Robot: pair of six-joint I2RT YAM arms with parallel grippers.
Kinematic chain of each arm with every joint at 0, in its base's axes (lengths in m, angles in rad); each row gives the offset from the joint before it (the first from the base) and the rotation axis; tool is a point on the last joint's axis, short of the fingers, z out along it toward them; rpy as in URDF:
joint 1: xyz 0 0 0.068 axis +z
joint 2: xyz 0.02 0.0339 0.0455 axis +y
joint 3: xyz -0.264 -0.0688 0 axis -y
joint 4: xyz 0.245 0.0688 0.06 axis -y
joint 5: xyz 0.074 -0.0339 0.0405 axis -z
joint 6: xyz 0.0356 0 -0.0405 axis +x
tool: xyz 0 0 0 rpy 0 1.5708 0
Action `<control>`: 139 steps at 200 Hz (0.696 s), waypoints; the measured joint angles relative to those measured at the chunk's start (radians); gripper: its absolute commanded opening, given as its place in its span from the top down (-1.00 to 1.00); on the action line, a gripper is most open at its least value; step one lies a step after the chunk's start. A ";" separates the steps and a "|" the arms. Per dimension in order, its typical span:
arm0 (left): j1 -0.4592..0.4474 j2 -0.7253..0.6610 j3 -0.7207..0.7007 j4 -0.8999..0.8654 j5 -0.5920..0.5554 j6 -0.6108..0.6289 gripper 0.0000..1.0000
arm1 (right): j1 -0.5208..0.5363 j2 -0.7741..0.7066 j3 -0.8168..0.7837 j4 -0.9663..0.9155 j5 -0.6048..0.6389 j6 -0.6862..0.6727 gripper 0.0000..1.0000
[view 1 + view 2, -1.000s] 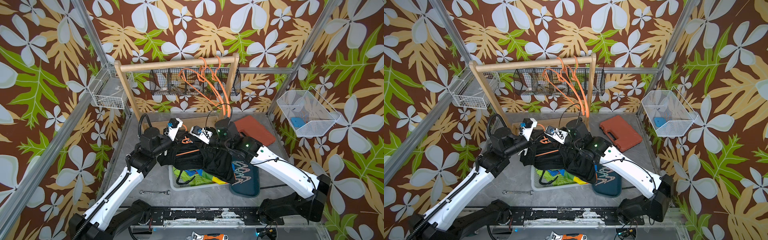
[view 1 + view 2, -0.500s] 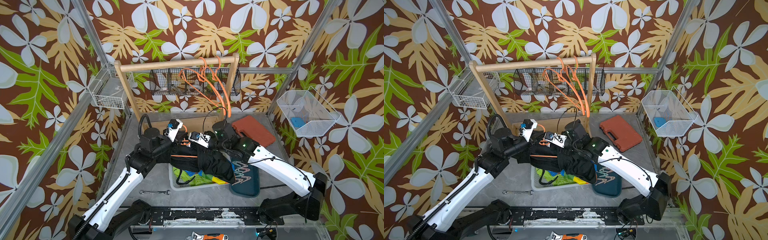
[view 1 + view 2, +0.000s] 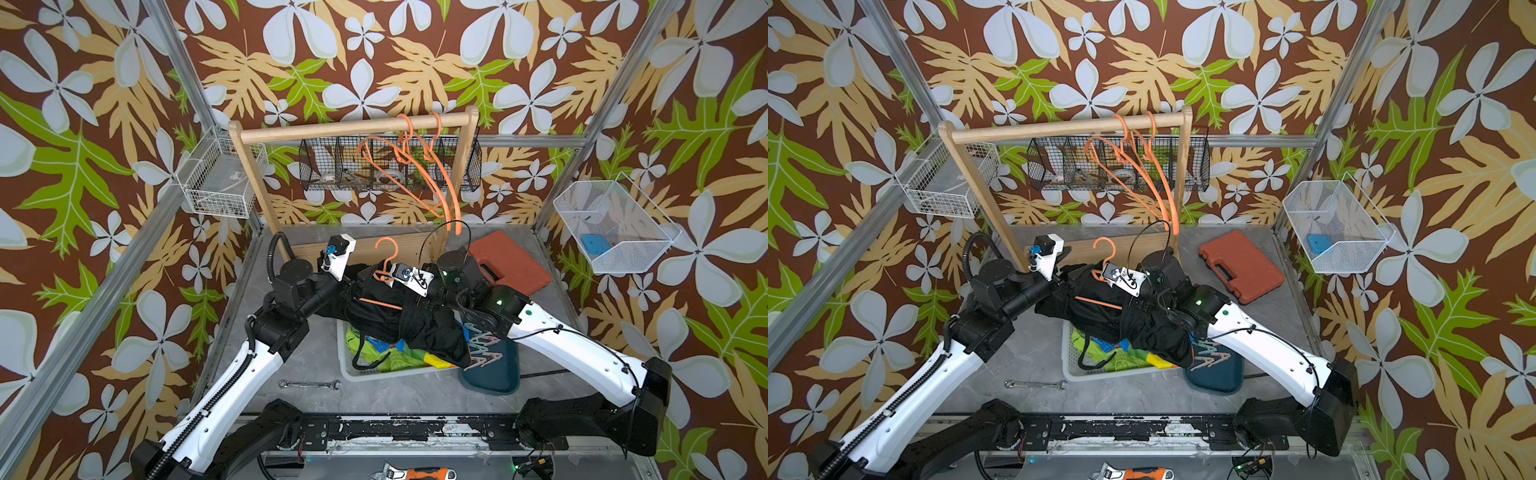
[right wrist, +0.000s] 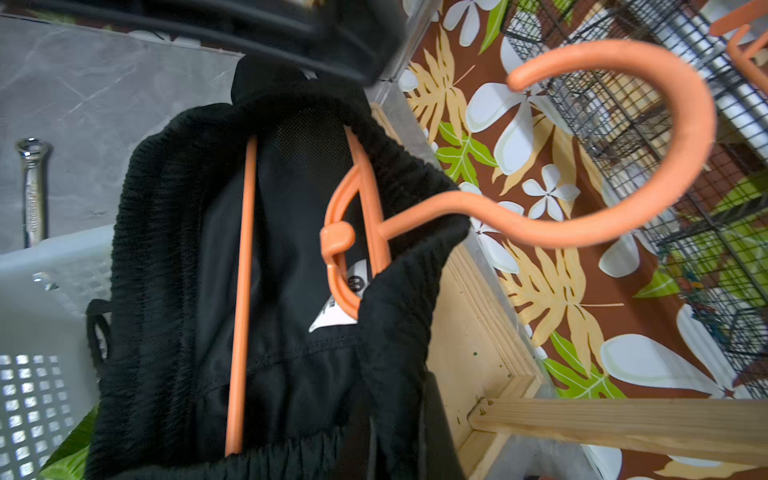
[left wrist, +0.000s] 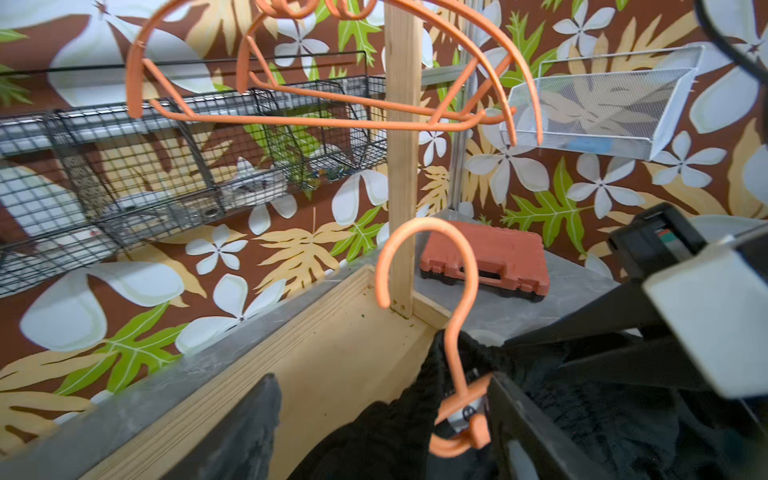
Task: Remove the clothespins securing shorts to the hanger
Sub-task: Remove the clothespin from the hanger.
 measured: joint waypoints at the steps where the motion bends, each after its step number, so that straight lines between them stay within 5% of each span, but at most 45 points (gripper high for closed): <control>1: 0.003 -0.003 -0.001 0.001 -0.005 0.000 -0.65 | 0.000 -0.001 -0.002 0.002 0.000 0.000 1.00; 62: 0.219 -0.095 -0.039 0.100 -0.081 -0.078 -0.76 | -0.071 -0.086 -0.111 0.096 -0.024 0.050 1.00; 139: 0.354 0.058 -0.007 0.116 0.259 -0.164 -0.75 | -0.160 -0.166 -0.192 0.210 -0.176 0.132 1.00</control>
